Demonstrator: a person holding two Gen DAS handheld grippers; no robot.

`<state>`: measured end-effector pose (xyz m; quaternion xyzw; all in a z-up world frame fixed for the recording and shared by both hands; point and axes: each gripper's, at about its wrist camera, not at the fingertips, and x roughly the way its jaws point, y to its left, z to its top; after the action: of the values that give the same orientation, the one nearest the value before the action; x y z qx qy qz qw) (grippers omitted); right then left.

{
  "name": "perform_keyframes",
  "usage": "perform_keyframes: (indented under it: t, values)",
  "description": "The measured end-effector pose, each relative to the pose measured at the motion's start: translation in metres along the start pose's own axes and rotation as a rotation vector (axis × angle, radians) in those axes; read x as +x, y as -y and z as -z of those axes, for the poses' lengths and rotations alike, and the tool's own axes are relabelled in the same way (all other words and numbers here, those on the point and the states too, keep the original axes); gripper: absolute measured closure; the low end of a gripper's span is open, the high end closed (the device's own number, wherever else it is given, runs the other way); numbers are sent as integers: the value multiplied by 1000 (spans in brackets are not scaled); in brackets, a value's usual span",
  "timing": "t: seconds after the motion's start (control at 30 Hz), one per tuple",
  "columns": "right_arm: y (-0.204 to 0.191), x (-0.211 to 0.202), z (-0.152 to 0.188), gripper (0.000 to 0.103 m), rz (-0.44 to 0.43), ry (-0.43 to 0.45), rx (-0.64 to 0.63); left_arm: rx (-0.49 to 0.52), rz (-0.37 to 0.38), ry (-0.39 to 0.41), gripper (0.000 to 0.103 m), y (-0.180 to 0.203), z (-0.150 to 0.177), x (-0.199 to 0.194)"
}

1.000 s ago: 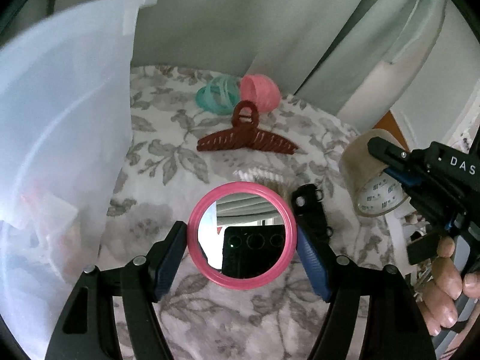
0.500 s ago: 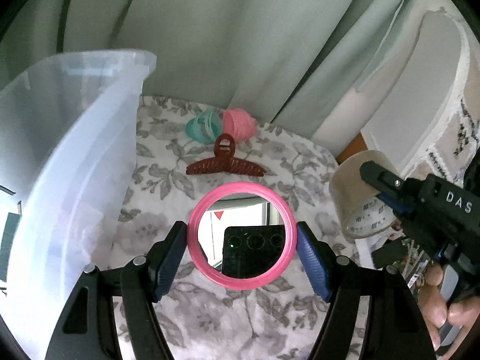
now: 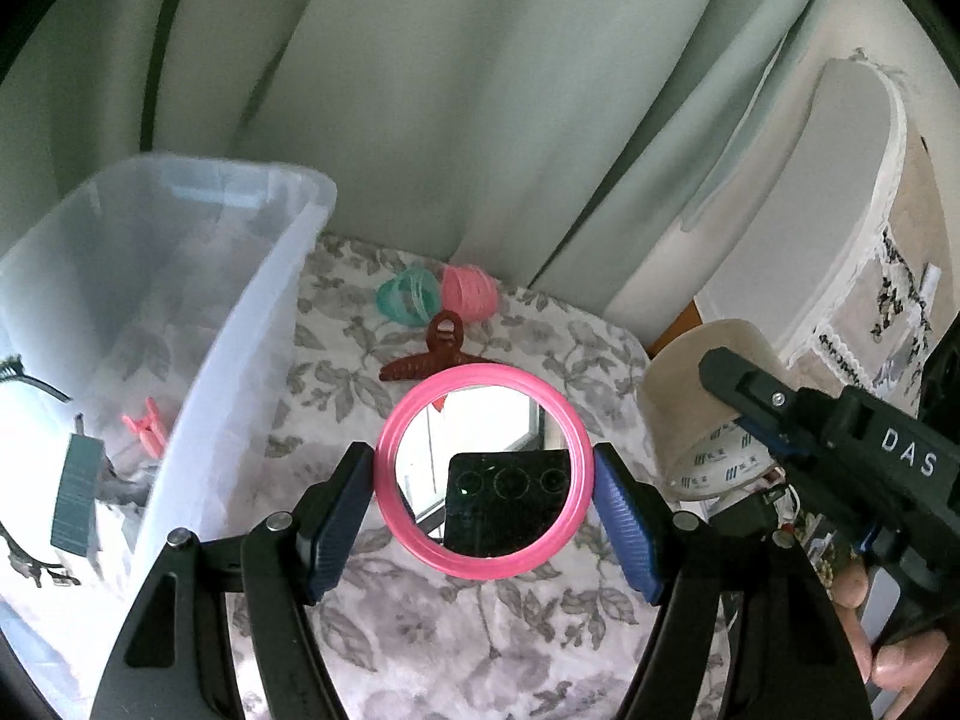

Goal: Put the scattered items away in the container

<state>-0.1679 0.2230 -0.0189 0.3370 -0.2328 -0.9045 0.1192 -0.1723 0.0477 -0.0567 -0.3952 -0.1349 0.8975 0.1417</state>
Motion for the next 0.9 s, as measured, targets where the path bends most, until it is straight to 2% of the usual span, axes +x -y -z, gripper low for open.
perform_keyframes:
  t: [0.37, 0.9]
  values:
    - [-25, -8, -3, 91, -20, 13, -41, -7, 4, 53, 29, -3, -14, -25]
    - [-84, -5, 4, 91, -85, 2, -128, -57, -64, 104, 29, -46, -19, -60]
